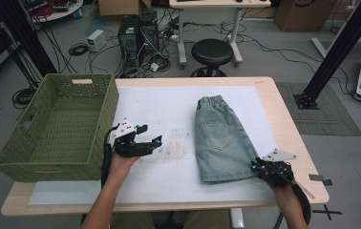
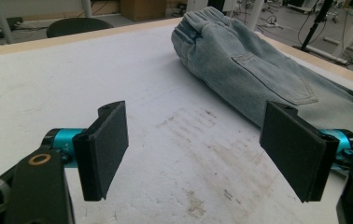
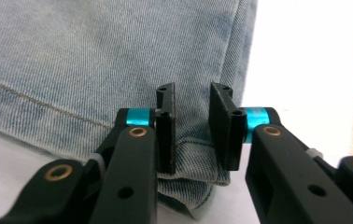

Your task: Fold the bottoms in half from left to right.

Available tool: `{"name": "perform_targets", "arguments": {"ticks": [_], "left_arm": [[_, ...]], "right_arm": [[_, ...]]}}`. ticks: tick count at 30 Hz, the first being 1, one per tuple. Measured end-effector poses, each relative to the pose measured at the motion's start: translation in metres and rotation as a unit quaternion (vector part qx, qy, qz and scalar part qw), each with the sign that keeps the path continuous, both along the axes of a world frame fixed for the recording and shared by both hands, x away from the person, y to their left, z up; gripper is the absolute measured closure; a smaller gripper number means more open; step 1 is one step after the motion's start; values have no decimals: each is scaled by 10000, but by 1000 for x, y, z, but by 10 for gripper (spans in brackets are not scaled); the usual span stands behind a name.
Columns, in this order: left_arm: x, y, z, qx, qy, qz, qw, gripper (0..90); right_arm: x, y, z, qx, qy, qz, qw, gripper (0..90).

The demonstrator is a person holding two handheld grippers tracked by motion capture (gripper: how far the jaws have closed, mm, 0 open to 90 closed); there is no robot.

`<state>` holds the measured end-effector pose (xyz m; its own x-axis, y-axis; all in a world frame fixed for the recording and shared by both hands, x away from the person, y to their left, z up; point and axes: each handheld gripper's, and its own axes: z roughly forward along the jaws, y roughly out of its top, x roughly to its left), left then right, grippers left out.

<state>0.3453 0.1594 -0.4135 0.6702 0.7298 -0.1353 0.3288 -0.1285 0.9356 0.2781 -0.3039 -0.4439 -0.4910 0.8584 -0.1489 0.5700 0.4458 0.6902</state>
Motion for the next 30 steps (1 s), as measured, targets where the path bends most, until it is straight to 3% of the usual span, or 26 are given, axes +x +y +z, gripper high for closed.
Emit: {"name": "perform_targets", "arguments": {"ticks": [4,7,10,12,14,18,20,22,26,30], "left_arm": [[0,0,0,21,14,-14,10000,238],[0,0,-1,20,-2,-20,10000,238],[1,0,-1,3,-16,-5,10000,238],[1,-1,-1,-7,-34,11,10000,238],[2,0,-1,-8,-64,14,10000,238],[2,2,-1,-6,-50,38,10000,238],[2,2,-1,18,-40,27,10000,238],[3,1,-2,25,-38,8,10000,238],[4,0,-4,61,-14,-17,10000,238],[5,0,-4,61,-7,-1,10000,238]], "right_arm": [[0,0,0,-12,12,-72,10000,747],[1,-4,2,379,61,-109,9992,700],[4,-3,13,897,-279,36,9956,602],[14,3,20,1150,-383,71,9926,539],[28,10,24,1215,-446,105,9915,445],[75,35,27,1485,-285,148,9884,314],[97,47,27,1413,-91,101,9899,259],[116,59,29,1327,-38,75,9911,220],[147,81,29,1311,48,144,9913,216],[169,97,19,1076,253,35,9939,213]]}}
